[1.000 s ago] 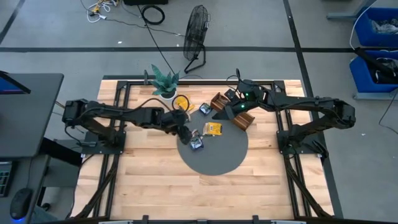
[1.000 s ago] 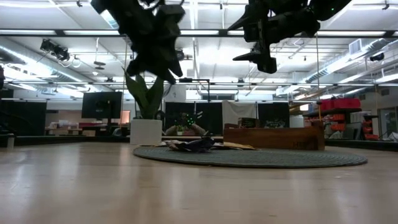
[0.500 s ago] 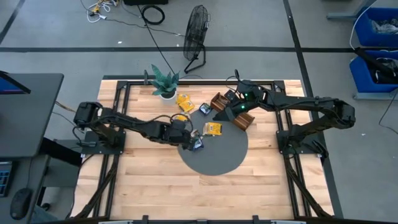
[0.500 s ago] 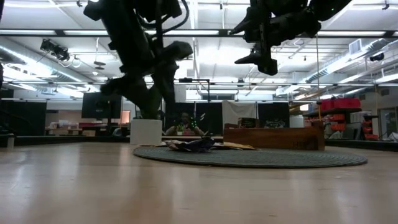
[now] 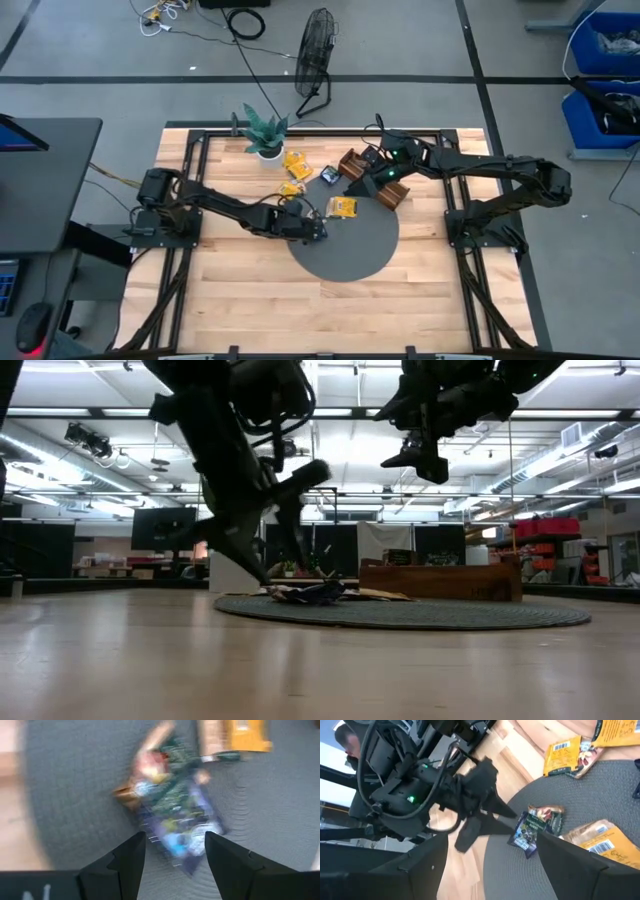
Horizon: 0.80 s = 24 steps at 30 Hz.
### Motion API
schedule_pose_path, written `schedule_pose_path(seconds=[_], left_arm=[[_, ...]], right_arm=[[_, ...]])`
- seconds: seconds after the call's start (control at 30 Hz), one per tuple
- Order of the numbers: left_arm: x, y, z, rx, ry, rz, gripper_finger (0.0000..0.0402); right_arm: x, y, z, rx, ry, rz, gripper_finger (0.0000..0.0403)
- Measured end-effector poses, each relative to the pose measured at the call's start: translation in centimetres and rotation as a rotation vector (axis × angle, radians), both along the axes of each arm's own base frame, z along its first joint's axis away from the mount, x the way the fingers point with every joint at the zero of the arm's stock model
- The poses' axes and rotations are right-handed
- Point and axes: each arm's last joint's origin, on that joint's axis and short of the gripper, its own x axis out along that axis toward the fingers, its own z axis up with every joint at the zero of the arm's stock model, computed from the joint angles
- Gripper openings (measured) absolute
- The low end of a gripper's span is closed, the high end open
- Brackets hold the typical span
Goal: Pick & Place Tea
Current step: Put the black tea bag into the middle section of the wooden organizer
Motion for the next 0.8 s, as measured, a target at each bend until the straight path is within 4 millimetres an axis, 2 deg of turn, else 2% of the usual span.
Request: schedule_pose_path(seconds=[0.43, 0.63, 0.8], left_arm=[[0.7, -0.1, -1.5, -0.010, -0.025, 0.069, 0.0209], [0.8, -0.1, -1.6, 0.012, -0.031, 0.078, 0.0208], [0.8, 0.0, -1.6, 0.018, -0.032, 0.079, 0.0187]], right_arm=[[-0.1, 0.0, -0.1, -0.016, 0.009, 0.017, 0.0308], [-0.1, 0.0, -0.2, -0.019, 0.013, 0.018, 0.0308], [-0.1, 0.0, -0.2, -0.023, 0.014, 0.012, 0.0308]])
